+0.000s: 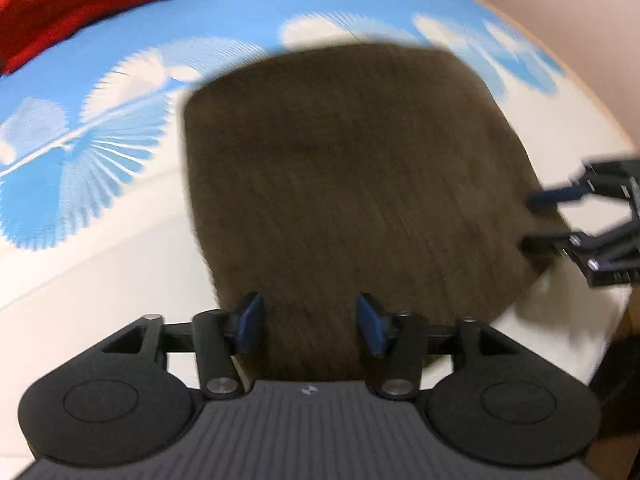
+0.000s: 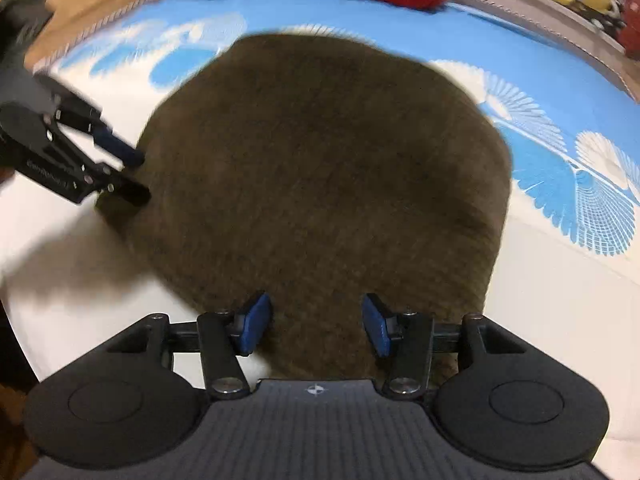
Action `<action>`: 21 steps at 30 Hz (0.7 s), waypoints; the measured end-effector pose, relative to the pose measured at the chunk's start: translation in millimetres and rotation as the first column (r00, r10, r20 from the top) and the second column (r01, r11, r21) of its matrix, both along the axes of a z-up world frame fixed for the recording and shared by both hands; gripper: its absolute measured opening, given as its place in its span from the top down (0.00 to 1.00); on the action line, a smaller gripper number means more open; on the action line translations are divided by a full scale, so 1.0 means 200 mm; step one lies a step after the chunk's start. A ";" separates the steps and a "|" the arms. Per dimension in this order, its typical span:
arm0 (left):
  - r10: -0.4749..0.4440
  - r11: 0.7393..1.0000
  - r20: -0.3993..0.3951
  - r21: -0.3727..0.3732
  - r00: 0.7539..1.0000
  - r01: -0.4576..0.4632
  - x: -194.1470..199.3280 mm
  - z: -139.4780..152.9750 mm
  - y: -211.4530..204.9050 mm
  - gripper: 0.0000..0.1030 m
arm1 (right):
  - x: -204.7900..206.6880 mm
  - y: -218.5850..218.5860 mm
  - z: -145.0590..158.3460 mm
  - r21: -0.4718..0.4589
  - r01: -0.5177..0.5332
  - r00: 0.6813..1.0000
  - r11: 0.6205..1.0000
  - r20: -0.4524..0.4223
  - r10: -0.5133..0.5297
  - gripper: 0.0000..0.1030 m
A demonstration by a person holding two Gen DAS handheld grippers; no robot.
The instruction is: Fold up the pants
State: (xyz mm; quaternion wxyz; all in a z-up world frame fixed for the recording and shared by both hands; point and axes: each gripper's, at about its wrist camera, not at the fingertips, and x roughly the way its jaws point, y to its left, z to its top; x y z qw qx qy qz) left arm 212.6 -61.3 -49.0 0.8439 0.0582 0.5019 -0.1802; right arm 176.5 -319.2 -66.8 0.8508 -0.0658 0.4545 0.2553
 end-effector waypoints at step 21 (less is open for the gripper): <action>0.285 0.942 -0.168 -0.134 0.943 -0.309 0.09 -0.09 0.20 0.65 | 0.28 -0.12 -0.14 -0.005 0.396 0.912 0.918 -0.117 -0.394 0.48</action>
